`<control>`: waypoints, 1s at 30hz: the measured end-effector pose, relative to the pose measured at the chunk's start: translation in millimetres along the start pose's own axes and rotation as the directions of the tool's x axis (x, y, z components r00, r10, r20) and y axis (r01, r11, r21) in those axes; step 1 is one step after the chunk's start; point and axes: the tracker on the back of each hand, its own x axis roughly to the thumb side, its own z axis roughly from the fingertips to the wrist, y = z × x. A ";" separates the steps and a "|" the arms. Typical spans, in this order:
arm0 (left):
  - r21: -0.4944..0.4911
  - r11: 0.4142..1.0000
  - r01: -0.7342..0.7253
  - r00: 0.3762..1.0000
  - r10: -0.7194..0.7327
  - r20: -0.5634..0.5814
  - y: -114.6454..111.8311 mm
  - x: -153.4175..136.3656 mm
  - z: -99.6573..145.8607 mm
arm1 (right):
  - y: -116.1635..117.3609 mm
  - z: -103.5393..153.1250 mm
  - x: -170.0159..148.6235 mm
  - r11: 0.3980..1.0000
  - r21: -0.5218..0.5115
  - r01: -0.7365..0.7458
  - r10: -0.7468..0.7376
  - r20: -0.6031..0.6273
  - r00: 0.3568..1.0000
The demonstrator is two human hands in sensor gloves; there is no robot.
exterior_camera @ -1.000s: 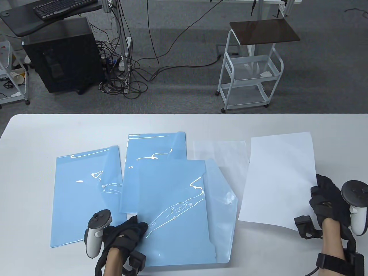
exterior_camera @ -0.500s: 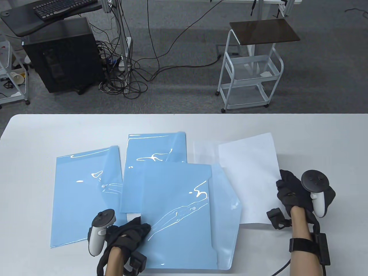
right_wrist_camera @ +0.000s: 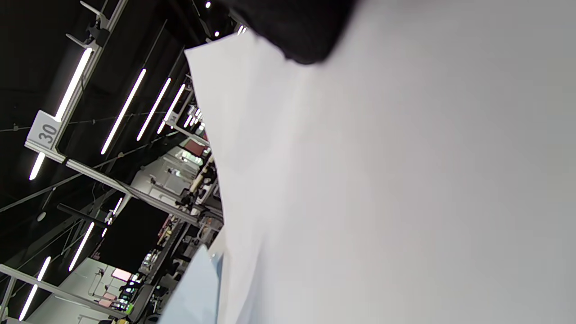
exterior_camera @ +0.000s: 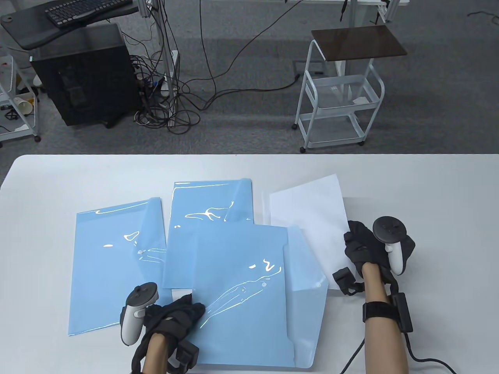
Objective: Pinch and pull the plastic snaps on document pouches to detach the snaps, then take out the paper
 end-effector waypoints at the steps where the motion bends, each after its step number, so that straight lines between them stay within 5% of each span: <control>1: -0.002 1.000 0.002 1.000 -0.002 -0.001 -0.5 0.2 -0.3 | 1.8 -2.3 -0.2 1.000 0.002 0.001 -0.001 -0.004 1.000; 16: 0.010 1.000 0.006 1.000 -0.006 -0.016 0.0 1.4 -1.4 | 19.3 -19.1 -4.2 0.999 0.018 -0.046 0.047 -0.050 0.998; 30: 0.001 1.000 0.001 1.000 -0.001 0.011 -0.3 3.0 -0.8 | -14.5 11.6 17.9 0.994 -0.069 -0.084 0.087 0.037 0.996</control>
